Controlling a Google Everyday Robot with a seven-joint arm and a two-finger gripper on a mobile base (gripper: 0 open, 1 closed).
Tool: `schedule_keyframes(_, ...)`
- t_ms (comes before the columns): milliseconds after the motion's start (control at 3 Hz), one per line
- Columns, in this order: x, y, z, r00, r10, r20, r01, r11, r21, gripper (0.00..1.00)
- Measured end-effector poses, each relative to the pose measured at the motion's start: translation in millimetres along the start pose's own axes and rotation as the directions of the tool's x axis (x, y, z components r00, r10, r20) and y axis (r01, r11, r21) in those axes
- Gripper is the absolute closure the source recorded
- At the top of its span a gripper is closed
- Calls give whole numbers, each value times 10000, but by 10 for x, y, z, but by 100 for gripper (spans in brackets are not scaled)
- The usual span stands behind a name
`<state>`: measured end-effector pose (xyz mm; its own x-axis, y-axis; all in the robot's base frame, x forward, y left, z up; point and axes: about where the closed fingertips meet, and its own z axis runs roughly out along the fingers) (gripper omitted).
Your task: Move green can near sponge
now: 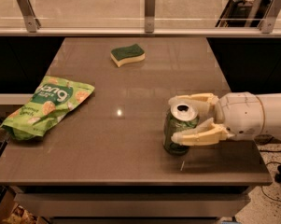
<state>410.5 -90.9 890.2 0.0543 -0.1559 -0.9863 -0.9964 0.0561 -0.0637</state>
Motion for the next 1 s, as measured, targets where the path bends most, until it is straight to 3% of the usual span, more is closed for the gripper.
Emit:
schedule_keyframes(667, -23, 9, 38, 10000, -43, -11, 43, 10000, -74, 87)
schedule_keyframes(1000, -34, 14, 55, 10000, -63, -16, 63, 9999, -108, 100)
